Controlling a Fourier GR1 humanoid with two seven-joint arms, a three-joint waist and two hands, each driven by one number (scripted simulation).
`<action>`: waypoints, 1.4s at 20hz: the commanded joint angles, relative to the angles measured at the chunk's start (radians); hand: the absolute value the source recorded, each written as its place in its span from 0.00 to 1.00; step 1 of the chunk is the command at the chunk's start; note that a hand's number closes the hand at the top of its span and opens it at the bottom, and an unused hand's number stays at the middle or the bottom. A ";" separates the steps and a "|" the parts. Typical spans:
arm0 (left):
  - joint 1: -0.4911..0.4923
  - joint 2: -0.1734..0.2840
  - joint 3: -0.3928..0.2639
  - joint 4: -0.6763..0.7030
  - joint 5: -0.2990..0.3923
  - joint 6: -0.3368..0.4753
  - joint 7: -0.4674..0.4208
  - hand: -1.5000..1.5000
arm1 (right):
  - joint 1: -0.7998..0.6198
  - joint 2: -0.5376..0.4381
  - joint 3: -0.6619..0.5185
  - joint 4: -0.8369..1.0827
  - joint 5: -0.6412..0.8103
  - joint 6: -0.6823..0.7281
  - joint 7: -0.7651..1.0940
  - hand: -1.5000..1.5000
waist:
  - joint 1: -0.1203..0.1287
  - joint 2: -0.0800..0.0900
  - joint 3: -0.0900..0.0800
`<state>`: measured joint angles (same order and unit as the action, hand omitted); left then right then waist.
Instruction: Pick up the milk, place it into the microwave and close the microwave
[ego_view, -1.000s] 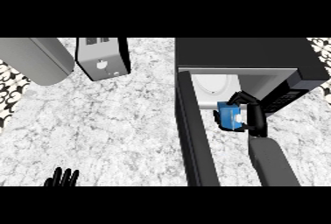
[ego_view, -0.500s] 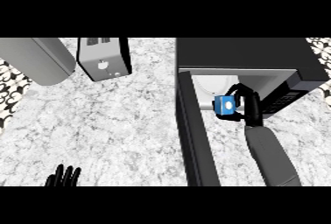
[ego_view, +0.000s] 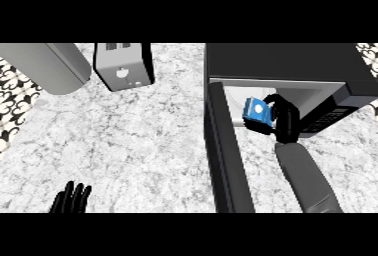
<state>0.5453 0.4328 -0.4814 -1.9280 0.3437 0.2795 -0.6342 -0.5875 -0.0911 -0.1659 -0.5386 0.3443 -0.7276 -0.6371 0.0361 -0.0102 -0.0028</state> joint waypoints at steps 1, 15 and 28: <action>-0.015 -0.001 -0.008 0.030 -0.042 0.026 0.014 0.00 | -0.195 -0.103 -0.023 0.128 0.039 -0.014 0.087 1.00 | 0.054 0.042 0.006; -0.041 0.001 -0.044 0.038 -0.100 0.049 0.058 0.00 | -0.225 -0.147 0.062 0.208 0.114 -0.063 0.177 0.00 | 0.081 0.047 0.006; -0.084 -0.018 -0.066 0.026 -0.106 0.032 0.063 0.00 | -0.182 -0.087 0.074 0.111 -0.021 0.128 0.082 0.00 | 0.054 0.035 0.008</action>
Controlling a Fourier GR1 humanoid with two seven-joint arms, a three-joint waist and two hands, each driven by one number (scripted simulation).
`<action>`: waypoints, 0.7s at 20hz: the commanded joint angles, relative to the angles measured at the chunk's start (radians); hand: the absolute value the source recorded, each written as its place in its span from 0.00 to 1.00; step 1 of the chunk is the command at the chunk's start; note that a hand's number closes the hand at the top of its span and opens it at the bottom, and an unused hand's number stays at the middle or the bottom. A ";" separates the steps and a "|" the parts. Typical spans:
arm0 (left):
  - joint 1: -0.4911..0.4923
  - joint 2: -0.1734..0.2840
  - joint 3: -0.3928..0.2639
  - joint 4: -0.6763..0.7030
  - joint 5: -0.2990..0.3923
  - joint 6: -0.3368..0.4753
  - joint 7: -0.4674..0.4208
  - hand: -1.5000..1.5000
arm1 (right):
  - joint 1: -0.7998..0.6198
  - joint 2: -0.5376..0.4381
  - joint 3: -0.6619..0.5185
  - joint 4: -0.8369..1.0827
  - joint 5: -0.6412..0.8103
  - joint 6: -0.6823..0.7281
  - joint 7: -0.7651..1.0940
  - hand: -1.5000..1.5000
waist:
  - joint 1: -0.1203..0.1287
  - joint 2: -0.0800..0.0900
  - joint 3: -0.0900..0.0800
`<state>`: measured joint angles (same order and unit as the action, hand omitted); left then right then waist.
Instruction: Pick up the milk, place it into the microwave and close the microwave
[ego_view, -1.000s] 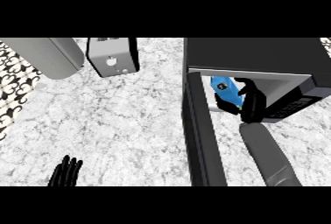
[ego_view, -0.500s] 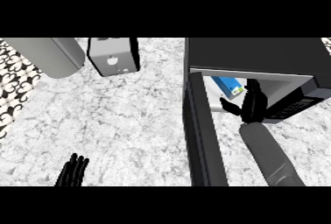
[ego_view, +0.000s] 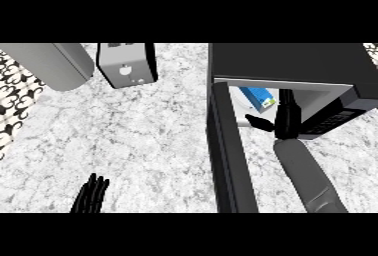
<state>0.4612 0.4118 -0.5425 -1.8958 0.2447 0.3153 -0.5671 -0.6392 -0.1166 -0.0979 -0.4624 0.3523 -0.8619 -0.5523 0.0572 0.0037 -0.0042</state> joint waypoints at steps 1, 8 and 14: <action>0.001 -0.007 -0.013 0.009 -0.014 0.000 -0.013 0.00 | -0.116 -0.045 0.003 0.044 -0.037 0.256 -0.031 0.00 | 0.038 0.026 0.010; -0.037 -0.065 -0.069 0.036 -0.071 0.037 0.010 0.00 | -0.119 -0.086 -0.124 0.161 -0.165 0.456 -0.215 0.00 | -0.003 0.021 0.009; -0.055 -0.046 -0.066 -0.013 -0.075 0.029 0.065 0.00 | -0.069 -0.093 -0.164 0.226 -0.201 0.552 -0.342 0.00 | -0.011 0.017 0.008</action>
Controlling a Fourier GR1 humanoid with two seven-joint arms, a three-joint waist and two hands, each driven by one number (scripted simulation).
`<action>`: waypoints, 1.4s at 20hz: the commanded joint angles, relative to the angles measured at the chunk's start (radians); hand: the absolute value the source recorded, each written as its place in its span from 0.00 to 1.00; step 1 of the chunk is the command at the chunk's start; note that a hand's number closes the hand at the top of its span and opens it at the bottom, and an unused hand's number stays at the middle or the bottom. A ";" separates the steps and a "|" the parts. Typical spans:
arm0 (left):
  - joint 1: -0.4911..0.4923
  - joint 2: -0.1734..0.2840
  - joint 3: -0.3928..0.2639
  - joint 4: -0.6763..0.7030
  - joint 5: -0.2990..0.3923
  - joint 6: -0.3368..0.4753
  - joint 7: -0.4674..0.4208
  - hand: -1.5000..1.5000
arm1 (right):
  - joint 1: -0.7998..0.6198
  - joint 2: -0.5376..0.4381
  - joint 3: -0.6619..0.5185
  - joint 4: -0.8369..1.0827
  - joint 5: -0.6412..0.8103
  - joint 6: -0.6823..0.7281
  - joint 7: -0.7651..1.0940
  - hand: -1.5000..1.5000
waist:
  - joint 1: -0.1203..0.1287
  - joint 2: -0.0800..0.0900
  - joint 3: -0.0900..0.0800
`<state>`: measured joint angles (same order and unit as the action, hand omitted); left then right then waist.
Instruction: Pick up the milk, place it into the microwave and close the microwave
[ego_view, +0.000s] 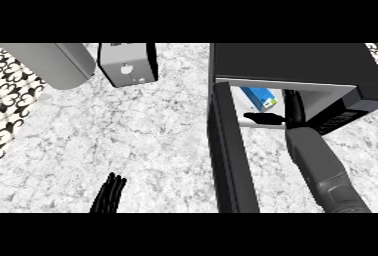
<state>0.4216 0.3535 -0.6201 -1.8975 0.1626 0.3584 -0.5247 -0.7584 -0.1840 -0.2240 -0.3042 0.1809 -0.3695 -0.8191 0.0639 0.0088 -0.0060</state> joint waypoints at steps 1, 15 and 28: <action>-0.013 0.002 0.003 -0.004 0.006 -0.011 0.023 0.00 | 0.081 -0.023 -0.036 0.062 -0.029 0.061 -0.101 0.00 | -0.029 0.007 0.009; -0.068 -0.049 -0.032 0.000 -0.046 0.018 0.090 0.00 | 0.256 -0.042 -0.036 0.048 -0.078 0.416 -0.240 0.00 | -0.060 -0.007 0.007; -0.180 -0.024 -0.052 0.163 -0.104 -0.060 0.152 1.00 | 0.516 -0.070 -0.038 -0.259 -0.234 0.754 -0.211 0.00 | -0.092 -0.017 0.003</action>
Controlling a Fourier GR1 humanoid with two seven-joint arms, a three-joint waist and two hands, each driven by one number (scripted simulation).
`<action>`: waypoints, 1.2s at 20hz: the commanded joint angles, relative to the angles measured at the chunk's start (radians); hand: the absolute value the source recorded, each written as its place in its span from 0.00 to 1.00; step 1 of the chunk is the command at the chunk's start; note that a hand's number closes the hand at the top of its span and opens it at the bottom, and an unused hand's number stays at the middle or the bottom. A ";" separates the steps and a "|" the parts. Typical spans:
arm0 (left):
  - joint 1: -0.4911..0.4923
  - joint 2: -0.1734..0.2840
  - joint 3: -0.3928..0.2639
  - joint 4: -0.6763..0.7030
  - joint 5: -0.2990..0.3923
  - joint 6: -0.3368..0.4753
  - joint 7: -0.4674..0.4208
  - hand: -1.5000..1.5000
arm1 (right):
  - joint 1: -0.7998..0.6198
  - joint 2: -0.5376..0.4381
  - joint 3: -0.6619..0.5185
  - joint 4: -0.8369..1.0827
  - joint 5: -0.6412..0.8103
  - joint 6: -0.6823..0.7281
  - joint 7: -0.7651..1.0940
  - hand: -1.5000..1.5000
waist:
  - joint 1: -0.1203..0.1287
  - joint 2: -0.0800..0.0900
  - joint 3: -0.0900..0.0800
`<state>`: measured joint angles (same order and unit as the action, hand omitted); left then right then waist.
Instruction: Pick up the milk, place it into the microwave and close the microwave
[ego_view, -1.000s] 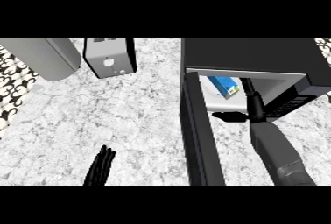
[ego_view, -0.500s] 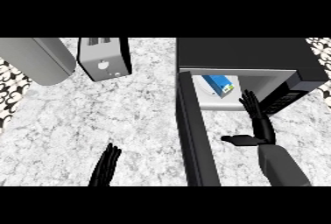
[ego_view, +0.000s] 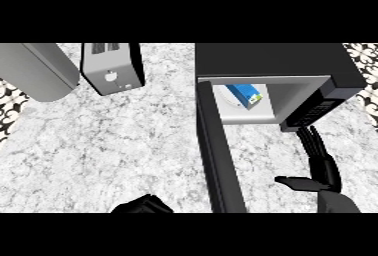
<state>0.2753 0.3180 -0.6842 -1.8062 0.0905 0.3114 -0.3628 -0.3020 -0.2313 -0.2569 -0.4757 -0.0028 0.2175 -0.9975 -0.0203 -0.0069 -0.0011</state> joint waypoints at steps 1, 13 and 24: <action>-0.045 -0.028 -0.058 0.069 -0.093 0.026 0.058 1.00 | 0.091 0.016 0.011 -0.114 -0.044 0.133 -0.066 0.00 | -0.006 0.000 0.000; -0.253 -0.156 -0.205 0.280 -0.259 -0.067 0.235 1.00 | 0.386 -0.057 0.048 -0.554 -0.195 0.210 0.102 0.00 | -0.009 0.003 -0.001; -0.530 -0.316 -0.337 0.627 -0.101 0.075 0.170 1.00 | 0.615 -0.156 0.026 -0.936 -0.393 0.315 0.278 0.00 | -0.025 0.010 -0.001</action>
<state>-0.1607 0.0288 -0.9329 -1.2807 -0.0911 0.3111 -0.1822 0.2613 -0.3510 -0.2121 -1.3461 -0.3283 0.4235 -0.7215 -0.0383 -0.0005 -0.0026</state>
